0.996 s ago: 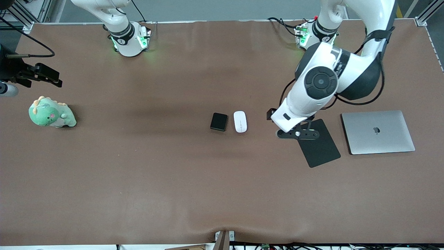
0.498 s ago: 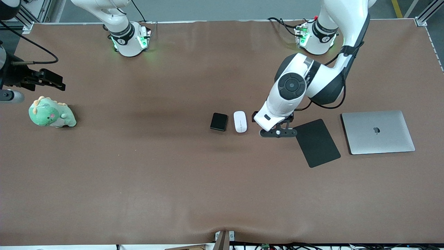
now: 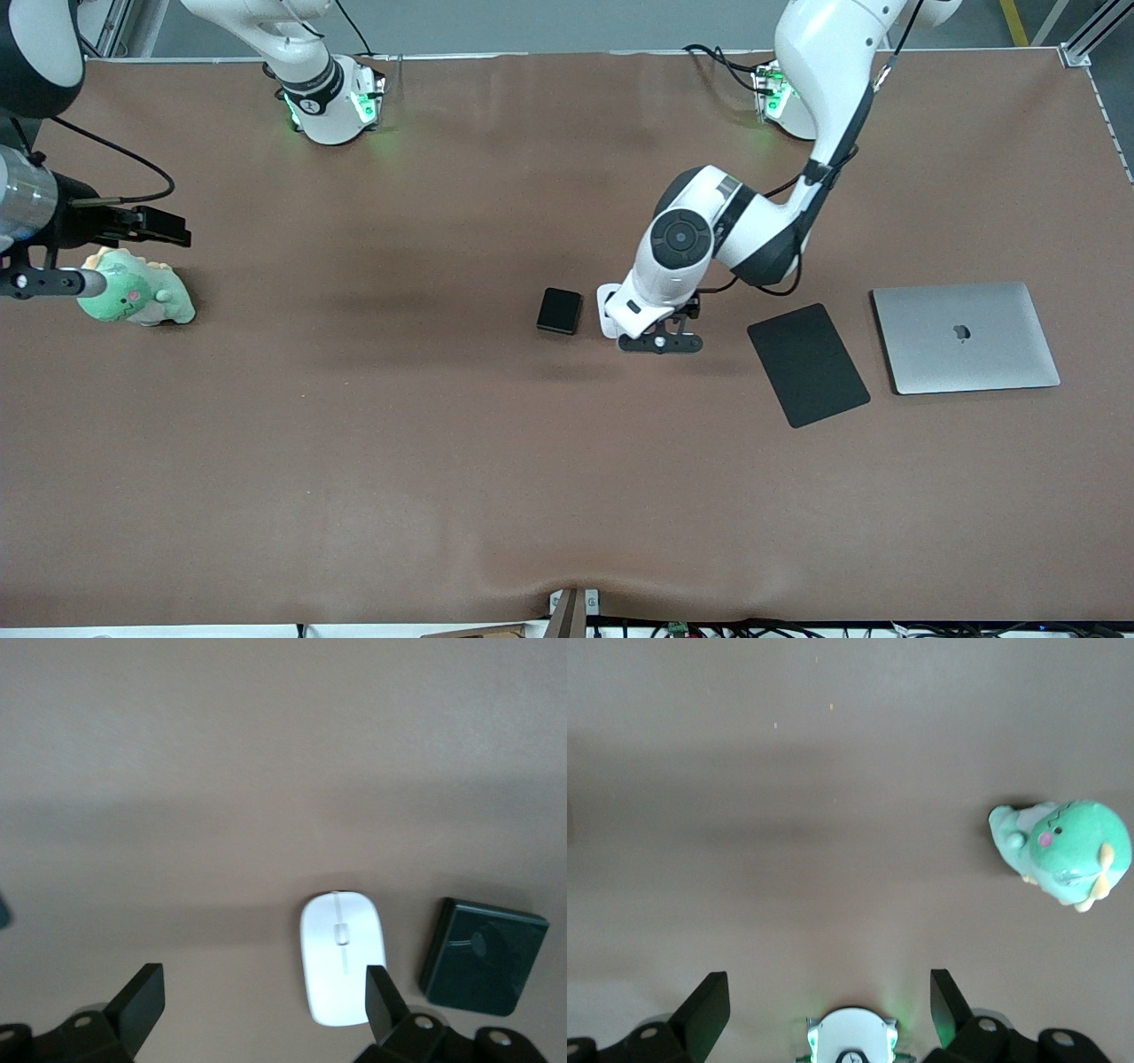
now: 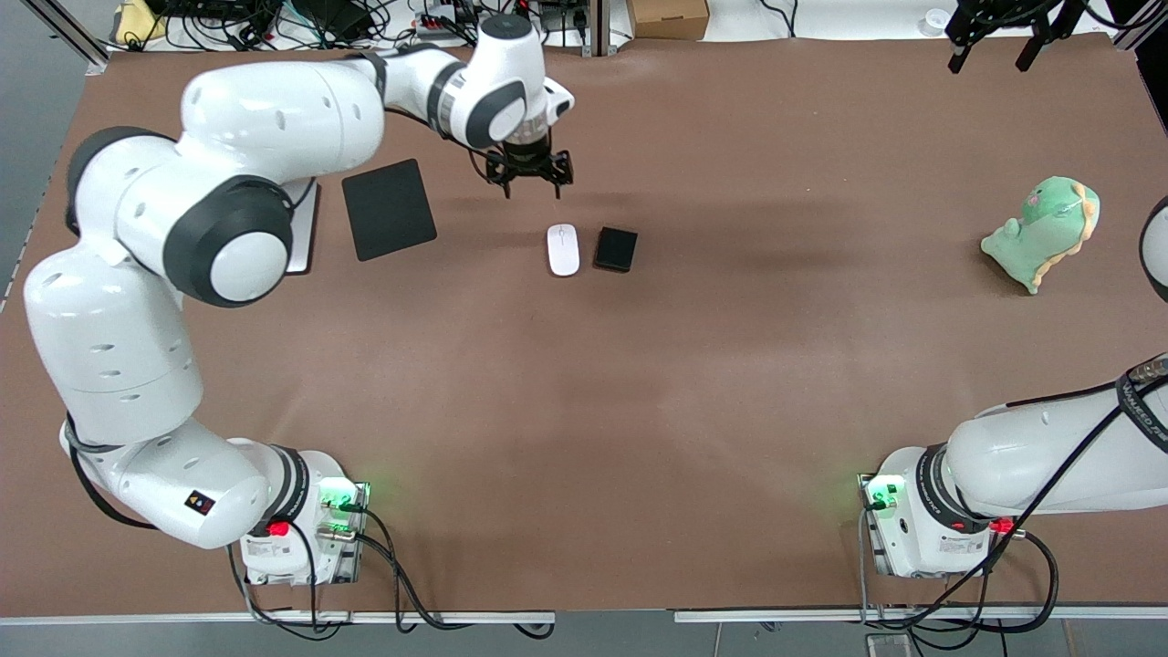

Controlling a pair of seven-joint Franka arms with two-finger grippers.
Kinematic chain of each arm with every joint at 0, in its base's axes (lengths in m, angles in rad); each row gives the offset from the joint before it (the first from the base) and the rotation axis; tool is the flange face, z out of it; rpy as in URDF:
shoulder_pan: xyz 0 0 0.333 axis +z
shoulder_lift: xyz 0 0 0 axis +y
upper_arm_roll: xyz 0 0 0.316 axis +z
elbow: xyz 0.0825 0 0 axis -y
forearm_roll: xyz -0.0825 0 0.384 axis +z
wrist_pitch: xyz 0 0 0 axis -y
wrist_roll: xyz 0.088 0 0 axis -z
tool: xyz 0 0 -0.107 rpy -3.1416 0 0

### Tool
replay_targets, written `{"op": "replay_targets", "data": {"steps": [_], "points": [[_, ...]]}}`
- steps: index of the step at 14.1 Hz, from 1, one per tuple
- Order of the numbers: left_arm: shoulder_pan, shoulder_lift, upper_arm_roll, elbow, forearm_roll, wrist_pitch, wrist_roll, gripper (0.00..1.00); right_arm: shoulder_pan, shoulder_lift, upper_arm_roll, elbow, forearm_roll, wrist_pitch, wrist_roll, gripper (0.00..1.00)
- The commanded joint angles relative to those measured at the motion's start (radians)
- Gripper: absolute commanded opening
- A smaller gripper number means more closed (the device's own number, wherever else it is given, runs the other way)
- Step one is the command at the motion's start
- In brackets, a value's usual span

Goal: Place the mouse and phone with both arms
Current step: 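Grasp the white mouse with the left gripper while the right gripper reaches the phone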

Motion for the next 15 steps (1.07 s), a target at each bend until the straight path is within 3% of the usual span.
{"op": "replay_targets", "data": {"steps": [1,8,15], "points": [[-0.030,0.043,0.003,0.003,0.008,0.076,-0.071,1.00,0.007,0.034,0.007,0.018,0.010,-0.046,-0.006,1.00],[-0.071,0.110,0.004,-0.001,0.019,0.125,-0.160,1.00,0.079,0.103,0.008,0.015,0.032,-0.021,0.009,1.00],[-0.088,0.143,0.007,-0.001,0.022,0.142,-0.193,1.00,0.102,0.118,0.008,-0.038,0.153,0.060,0.081,1.00]]}}
